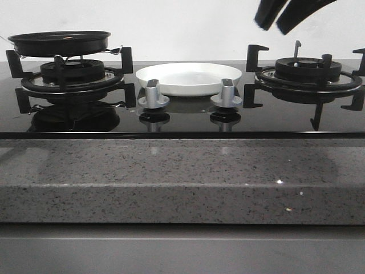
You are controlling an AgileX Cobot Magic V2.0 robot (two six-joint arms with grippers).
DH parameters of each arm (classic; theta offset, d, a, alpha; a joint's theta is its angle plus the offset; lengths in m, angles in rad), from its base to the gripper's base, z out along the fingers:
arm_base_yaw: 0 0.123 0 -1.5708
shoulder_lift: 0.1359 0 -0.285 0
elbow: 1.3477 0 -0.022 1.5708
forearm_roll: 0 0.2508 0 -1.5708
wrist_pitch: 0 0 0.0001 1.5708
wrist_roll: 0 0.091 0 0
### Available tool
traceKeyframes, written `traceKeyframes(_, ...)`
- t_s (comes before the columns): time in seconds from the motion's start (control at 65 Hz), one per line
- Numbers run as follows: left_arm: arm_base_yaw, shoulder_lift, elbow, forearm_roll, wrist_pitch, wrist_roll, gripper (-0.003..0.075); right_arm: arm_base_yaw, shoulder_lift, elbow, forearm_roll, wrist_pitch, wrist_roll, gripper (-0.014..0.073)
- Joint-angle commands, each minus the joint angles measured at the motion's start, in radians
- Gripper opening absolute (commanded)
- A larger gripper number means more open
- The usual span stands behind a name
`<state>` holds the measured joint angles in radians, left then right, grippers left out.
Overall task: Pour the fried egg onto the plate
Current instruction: 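Reach the right gripper down to the rim of the white plate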
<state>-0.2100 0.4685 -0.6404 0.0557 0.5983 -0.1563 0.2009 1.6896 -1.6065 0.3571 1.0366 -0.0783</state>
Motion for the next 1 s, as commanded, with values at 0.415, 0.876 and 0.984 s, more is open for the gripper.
traceKeyframes(0.415, -0.006, 0.010, -0.025, -0.003, -0.080, -0.011, 0.0524, -0.012, 0.367, -0.525, -0.064, 0.199, 0.139, 0.0318)
traceKeyframes(0.876, -0.006, 0.010, -0.025, -0.003, -0.080, -0.011, 0.0524, -0.015, 0.488, -0.635, -0.040, 0.224, 0.140, 0.0318)
traceKeyframes(0.984, -0.006, 0.010, -0.025, -0.003, -0.080, -0.011, 0.0524, -0.015, 0.488, -0.635, -0.035, 0.234, 0.140, 0.0313)
